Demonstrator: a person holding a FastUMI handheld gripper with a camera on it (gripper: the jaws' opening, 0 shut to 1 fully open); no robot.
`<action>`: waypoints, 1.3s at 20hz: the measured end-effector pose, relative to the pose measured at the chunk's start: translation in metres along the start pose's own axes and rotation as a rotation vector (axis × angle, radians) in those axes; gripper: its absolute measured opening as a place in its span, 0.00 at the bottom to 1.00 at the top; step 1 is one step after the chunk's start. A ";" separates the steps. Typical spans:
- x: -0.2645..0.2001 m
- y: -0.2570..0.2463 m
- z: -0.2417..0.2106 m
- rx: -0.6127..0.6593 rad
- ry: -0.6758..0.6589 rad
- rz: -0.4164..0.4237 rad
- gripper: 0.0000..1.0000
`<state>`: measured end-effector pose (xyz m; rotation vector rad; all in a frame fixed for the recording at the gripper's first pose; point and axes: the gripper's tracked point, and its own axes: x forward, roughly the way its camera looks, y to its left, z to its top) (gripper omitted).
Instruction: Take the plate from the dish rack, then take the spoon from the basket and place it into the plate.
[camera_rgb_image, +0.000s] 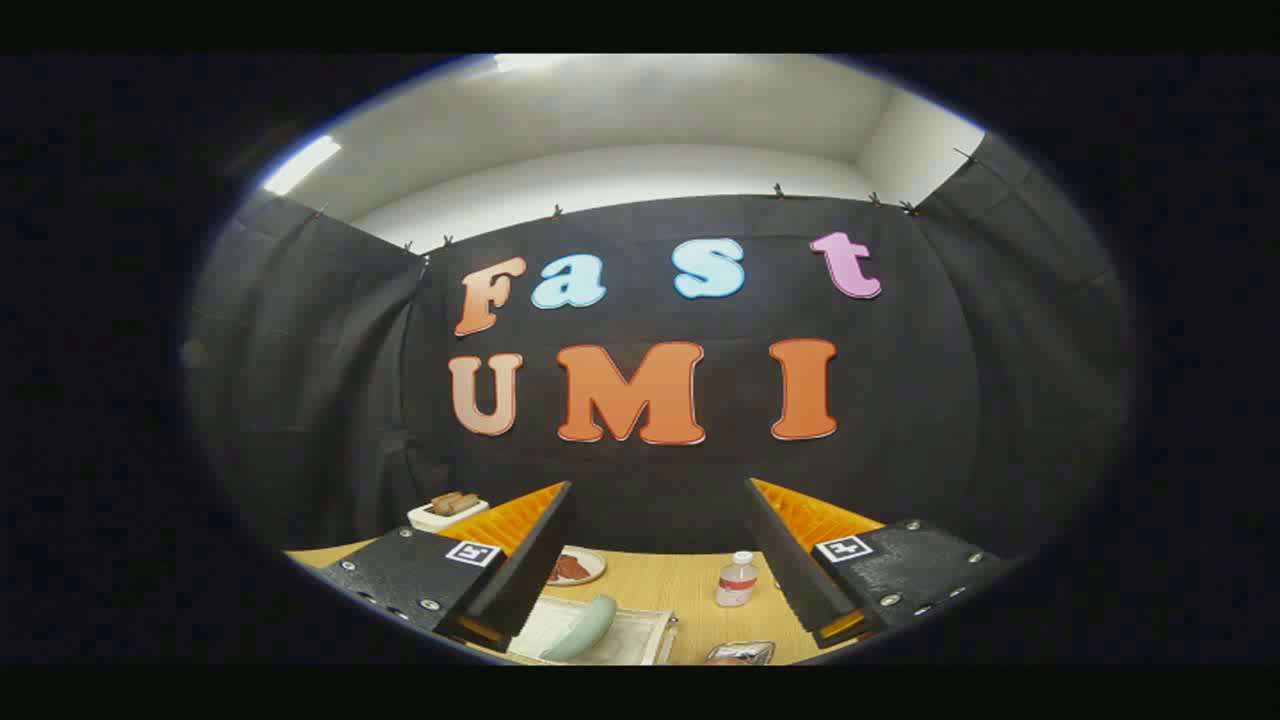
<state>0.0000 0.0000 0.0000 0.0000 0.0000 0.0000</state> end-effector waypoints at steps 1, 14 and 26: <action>0.000 0.002 0.001 0.001 -0.001 0.002 0.98; 0.004 0.002 0.001 0.001 0.012 0.003 0.98; 0.014 0.007 -0.007 0.059 0.081 0.037 0.98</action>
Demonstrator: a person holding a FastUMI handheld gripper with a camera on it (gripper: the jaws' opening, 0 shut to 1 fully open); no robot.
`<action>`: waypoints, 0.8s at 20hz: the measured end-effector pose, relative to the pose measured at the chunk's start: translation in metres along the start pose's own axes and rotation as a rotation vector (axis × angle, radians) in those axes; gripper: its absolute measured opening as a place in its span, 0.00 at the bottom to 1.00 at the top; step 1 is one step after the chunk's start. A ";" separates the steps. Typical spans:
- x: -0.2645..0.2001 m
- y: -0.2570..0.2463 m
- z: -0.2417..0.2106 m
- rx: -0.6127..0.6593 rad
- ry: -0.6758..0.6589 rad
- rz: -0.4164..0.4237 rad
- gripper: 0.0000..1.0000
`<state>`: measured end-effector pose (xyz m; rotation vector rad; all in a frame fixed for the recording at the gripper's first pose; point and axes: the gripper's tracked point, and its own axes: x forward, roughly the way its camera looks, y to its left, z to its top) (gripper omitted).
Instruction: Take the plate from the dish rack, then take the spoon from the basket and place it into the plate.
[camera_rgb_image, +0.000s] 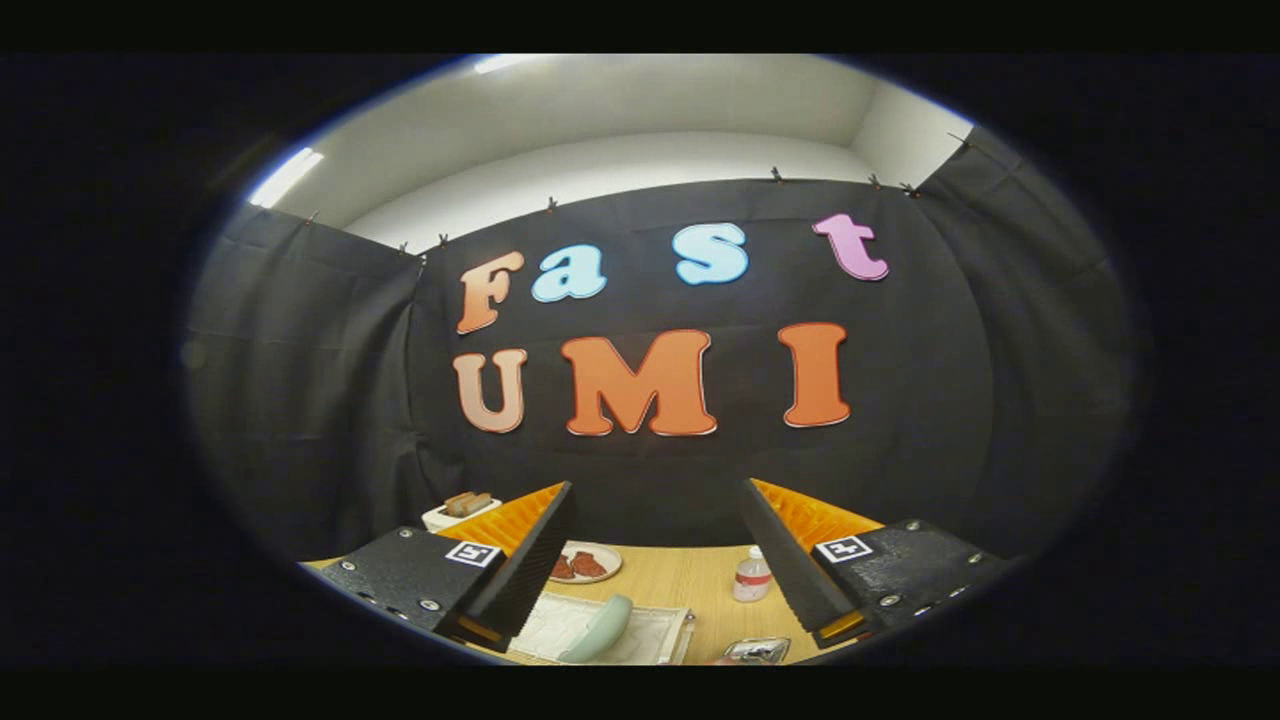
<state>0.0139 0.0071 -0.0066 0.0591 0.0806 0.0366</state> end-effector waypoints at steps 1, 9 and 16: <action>0.003 0.001 -0.003 0.009 0.019 0.005 0.99; 0.019 0.008 -0.074 0.038 0.319 0.035 0.98; 0.022 0.040 -0.146 0.089 0.653 0.135 0.96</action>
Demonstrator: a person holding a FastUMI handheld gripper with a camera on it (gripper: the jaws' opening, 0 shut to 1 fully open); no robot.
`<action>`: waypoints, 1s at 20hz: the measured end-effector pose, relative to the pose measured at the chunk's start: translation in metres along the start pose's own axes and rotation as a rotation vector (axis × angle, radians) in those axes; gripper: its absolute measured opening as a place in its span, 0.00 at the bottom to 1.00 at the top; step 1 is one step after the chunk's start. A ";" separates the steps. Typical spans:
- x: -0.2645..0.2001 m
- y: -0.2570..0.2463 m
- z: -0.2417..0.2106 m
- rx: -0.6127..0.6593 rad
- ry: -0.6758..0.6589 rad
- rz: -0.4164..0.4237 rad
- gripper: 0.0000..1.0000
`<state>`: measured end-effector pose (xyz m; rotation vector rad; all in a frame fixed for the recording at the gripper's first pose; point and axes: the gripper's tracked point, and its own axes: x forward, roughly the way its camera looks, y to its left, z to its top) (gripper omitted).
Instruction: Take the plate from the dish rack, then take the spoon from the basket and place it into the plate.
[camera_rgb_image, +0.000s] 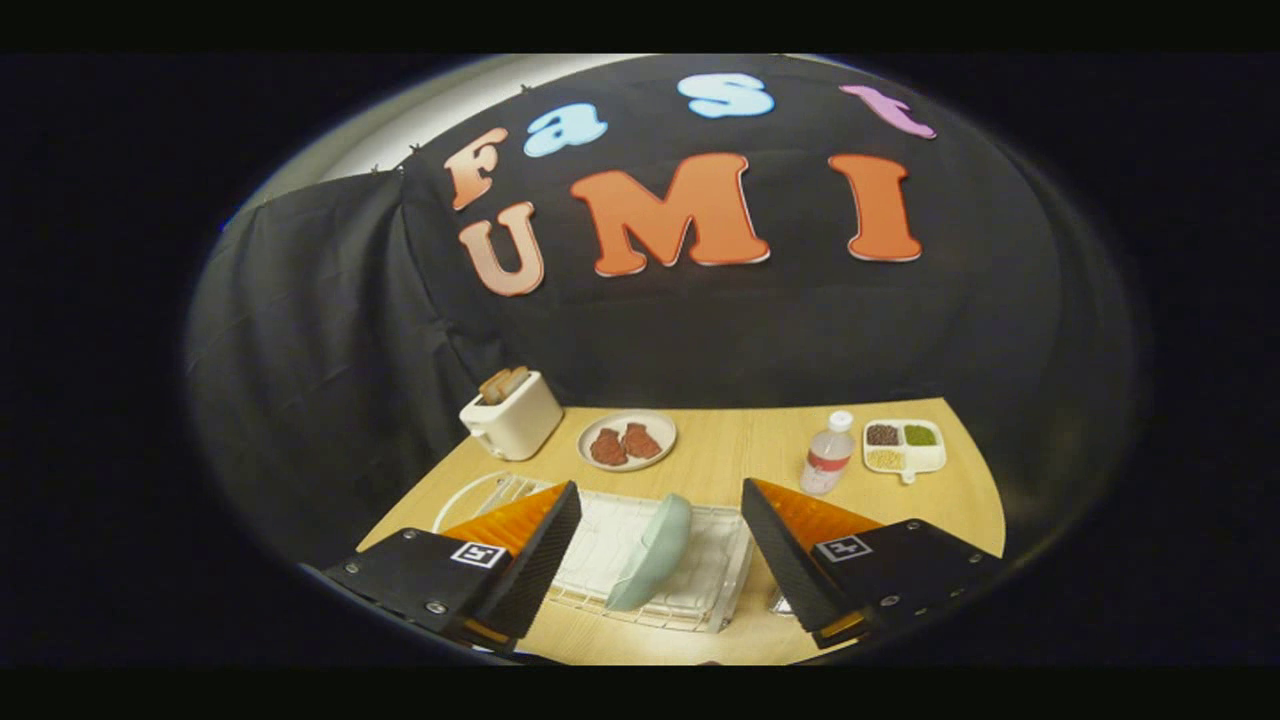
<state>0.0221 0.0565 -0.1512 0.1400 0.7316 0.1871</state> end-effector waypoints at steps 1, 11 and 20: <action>0.005 0.001 -0.008 0.000 0.046 0.004 0.96; 0.061 -0.006 -0.068 0.131 0.441 -0.024 0.80; 0.078 -0.008 -0.103 0.091 0.628 -0.101 0.52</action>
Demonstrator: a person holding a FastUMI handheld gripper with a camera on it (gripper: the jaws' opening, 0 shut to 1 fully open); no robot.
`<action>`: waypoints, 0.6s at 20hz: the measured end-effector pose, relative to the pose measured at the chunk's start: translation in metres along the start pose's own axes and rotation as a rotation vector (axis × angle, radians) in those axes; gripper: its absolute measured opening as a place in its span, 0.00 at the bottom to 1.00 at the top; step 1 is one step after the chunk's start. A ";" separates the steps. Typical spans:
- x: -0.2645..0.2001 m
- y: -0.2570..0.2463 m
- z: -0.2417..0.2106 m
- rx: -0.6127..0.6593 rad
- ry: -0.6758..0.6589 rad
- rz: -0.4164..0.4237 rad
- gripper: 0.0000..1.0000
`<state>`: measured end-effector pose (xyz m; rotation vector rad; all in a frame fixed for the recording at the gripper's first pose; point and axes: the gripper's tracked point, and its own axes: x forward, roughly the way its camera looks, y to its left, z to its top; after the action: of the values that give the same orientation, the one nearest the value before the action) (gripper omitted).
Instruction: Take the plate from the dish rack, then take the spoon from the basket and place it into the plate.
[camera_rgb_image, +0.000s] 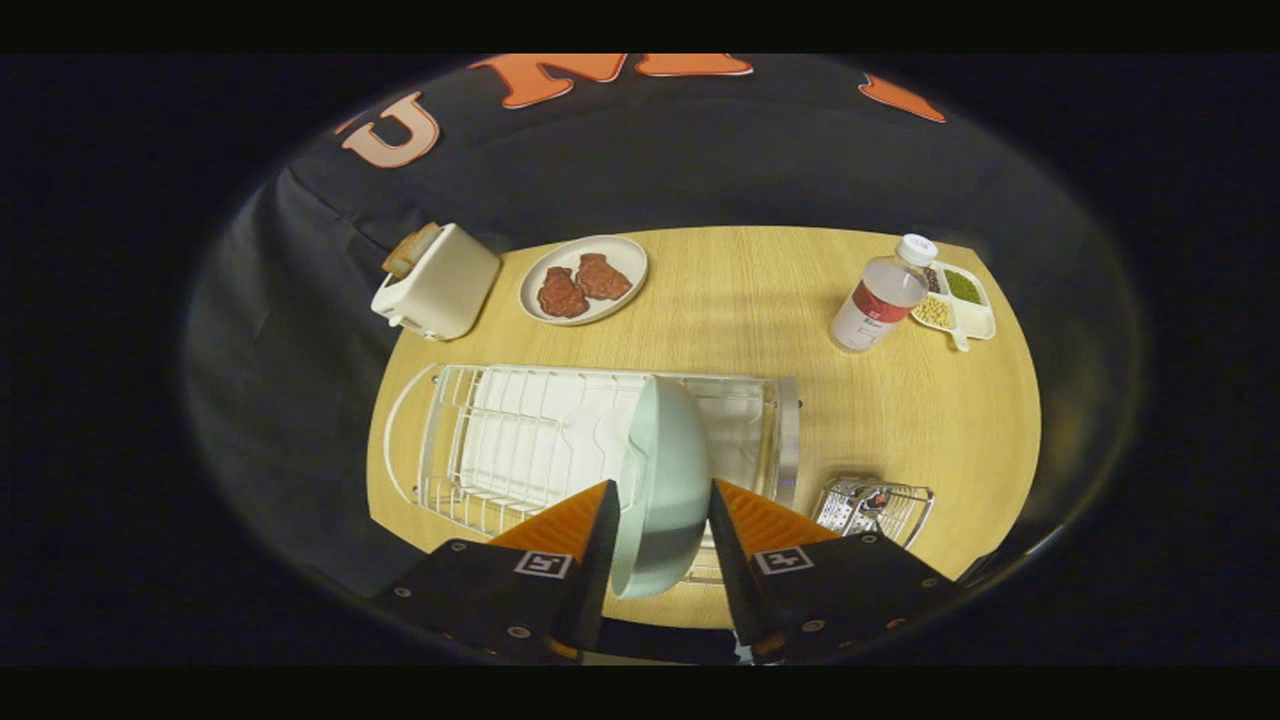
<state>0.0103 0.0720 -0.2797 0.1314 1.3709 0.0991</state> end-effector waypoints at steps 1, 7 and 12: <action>0.003 0.001 -0.002 -0.005 0.015 -0.018 0.50; 0.012 -0.005 -0.009 0.006 0.068 -0.149 0.36; -0.001 -0.024 0.000 0.021 0.041 -0.287 0.25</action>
<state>0.0096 0.0485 -0.2824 -0.0507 1.4188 -0.1535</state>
